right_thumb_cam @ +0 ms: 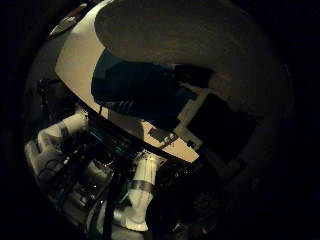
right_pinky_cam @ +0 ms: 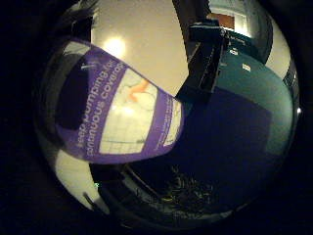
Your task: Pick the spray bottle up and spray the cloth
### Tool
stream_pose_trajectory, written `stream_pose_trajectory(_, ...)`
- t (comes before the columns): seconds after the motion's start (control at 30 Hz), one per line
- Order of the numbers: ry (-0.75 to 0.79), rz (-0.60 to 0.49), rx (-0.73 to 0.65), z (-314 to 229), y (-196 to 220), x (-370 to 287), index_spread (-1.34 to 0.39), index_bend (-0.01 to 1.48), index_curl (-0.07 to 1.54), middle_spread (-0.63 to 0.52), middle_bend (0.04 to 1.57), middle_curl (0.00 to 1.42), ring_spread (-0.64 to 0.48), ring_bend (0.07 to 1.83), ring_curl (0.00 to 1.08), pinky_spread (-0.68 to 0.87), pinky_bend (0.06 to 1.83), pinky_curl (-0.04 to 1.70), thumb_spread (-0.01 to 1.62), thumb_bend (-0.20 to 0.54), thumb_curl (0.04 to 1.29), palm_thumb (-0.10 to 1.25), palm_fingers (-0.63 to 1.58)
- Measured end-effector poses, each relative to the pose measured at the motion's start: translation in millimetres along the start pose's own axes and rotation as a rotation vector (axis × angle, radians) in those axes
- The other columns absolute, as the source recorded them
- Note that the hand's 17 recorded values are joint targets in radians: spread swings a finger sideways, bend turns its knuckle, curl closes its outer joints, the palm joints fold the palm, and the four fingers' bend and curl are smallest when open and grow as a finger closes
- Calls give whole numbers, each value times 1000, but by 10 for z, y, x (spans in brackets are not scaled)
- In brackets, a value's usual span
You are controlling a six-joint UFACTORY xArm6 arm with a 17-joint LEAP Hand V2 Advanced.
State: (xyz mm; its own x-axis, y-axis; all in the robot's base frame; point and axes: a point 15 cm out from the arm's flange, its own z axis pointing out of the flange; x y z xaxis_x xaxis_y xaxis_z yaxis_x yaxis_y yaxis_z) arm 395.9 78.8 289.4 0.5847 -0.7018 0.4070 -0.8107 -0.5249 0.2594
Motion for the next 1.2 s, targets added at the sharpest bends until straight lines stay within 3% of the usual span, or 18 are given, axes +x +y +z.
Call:
stream_pose_trajectory(0.63, -6, 37, -21, -13, 115, 142, -189, 1219, 768, -138, 1351, 819, -222, 1359, 809, -209, 1071, 1253, 1099, -14, 399, 1037, 1116)
stream_pose_trajectory(0.8, -23, 83, 24, -250, 132, 301, -189, 1217, 769, -137, 1353, 815, -222, 1358, 808, -208, 1070, 1253, 1099, -14, 399, 1037, 1118)
stream_pose_trajectory(1.0, -181, 120, 72, -400, 141, 248, -189, 1218, 769, -136, 1355, 812, -222, 1358, 807, -208, 1069, 1253, 1099, -13, 401, 1036, 1118)
stream_pose_trajectory(1.2, -431, 151, 209, -791, 19, 134, -187, 1222, 768, -136, 1355, 809, -222, 1357, 807, -209, 1073, 1253, 1093, -13, 413, 1057, 1121)
